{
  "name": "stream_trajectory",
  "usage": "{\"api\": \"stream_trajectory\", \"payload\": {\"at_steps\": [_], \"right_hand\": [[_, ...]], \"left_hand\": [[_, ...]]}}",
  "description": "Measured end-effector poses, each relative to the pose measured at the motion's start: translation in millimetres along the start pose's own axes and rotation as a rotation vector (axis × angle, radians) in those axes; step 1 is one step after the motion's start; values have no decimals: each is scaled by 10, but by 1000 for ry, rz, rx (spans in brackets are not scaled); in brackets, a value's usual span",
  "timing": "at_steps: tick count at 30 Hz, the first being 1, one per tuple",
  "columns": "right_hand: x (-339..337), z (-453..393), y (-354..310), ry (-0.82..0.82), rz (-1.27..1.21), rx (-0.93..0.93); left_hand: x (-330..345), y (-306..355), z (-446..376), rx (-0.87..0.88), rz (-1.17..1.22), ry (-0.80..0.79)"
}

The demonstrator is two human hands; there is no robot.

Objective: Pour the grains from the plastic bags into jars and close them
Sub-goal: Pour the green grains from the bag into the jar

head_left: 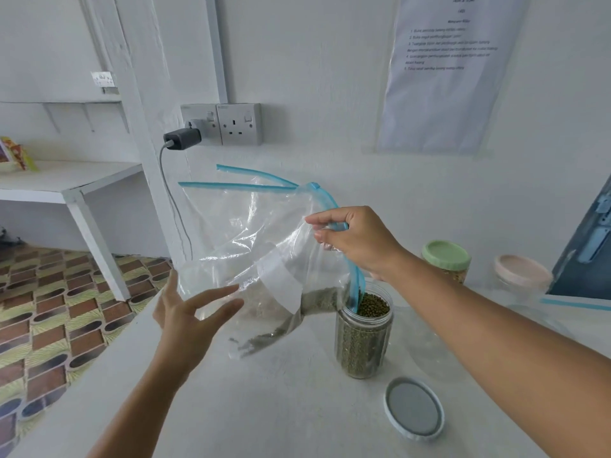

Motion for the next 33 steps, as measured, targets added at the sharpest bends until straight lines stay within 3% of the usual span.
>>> {"api": "stream_trajectory", "payload": {"at_steps": [7, 17, 25, 33], "right_hand": [[8, 58, 11, -32, -43, 23], [-63, 165, 6, -38, -55, 37], [-136, 483, 124, -75, -65, -5], [-241, 724, 354, -157, 145, 184]], "left_hand": [[30, 931, -434, 276, -272, -222], [208, 1542, -931, 224, -115, -559], [315, 1525, -961, 270, 20, -415], [332, 1493, -979, 283, 73, -383]]}}
Point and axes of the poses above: each hand's wrist, its own z-axis away from the middle knuckle, its own x-axis out of the palm, y = z × x, the point moved 4 cm from there along -z, towards the middle knuckle, and after that the axes turned 8 degrees about -y, right-handed, at the moved point
